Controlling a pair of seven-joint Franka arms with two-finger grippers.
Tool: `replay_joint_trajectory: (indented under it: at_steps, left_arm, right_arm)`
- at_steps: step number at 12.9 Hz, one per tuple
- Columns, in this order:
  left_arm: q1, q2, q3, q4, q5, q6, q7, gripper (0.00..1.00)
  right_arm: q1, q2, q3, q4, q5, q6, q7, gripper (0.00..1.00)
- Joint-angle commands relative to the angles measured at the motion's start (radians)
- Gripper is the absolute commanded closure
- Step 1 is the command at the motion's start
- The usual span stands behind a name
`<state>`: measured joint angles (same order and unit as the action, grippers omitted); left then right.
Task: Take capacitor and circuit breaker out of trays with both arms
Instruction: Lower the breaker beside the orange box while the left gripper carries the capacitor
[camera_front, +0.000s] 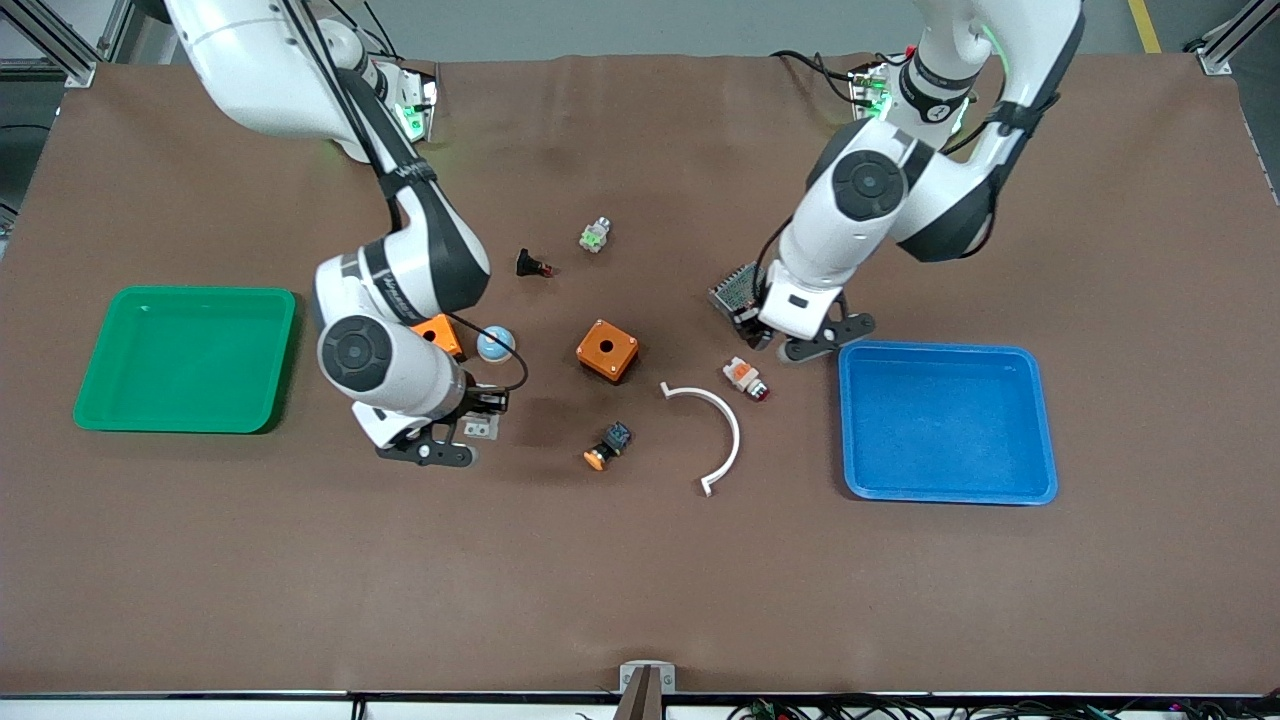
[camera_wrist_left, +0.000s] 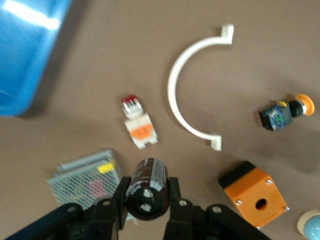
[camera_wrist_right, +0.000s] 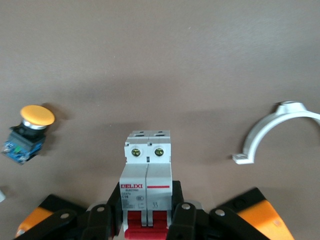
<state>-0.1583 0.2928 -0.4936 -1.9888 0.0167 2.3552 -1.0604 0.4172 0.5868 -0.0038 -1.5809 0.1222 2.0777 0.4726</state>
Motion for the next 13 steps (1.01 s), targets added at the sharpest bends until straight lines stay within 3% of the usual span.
replay_joint_trajectory:
  at_steps: [1,5,11,12,13]
  left_arm:
    - [-0.064,0.078,0.001,0.016,0.046,0.059,-0.113,1.0]
    - [-0.13,0.198,0.001,0.031,0.159,0.095,-0.234,1.0]
    - [-0.199,0.356,0.009,0.166,0.273,0.084,-0.409,0.99]
    - [-0.201,0.373,0.009,0.179,0.273,0.084,-0.409,0.93]
    - [-0.201,0.385,0.009,0.188,0.273,0.084,-0.409,0.88]
  right_arm:
    - [0.006,0.028,-0.012,-0.045,0.033,0.082,0.009,0.82]
    - [0.023,0.051,-0.012,-0.056,0.04,0.09,0.009,0.81]
    - [0.032,0.064,-0.013,-0.056,0.047,0.096,0.008,0.77]
    - [0.032,0.064,-0.013,-0.056,0.047,0.096,0.009,0.69]
    - [0.035,0.061,-0.013,-0.056,0.047,0.09,0.009,0.25]
